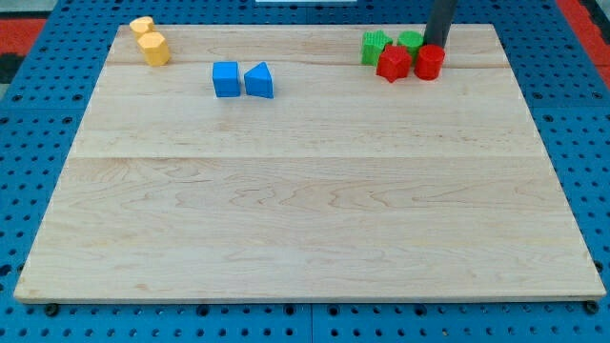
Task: Push red circle below red star
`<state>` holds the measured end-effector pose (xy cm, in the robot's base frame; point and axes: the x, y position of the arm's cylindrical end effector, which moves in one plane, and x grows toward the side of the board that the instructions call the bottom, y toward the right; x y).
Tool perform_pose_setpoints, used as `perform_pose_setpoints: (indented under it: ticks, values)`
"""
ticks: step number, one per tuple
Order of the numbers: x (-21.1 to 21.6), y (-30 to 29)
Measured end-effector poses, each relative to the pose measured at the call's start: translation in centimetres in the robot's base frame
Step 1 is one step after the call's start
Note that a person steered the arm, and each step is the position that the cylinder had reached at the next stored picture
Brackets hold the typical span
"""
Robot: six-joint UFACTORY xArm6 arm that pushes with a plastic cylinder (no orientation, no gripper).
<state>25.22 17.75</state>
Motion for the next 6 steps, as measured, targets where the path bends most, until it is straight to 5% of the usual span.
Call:
perform_pose_setpoints:
  ticks: [3, 5, 6]
  values:
    - [8.6, -4.3]
    - [8.1, 0.8]
    - [8.0, -6.0]
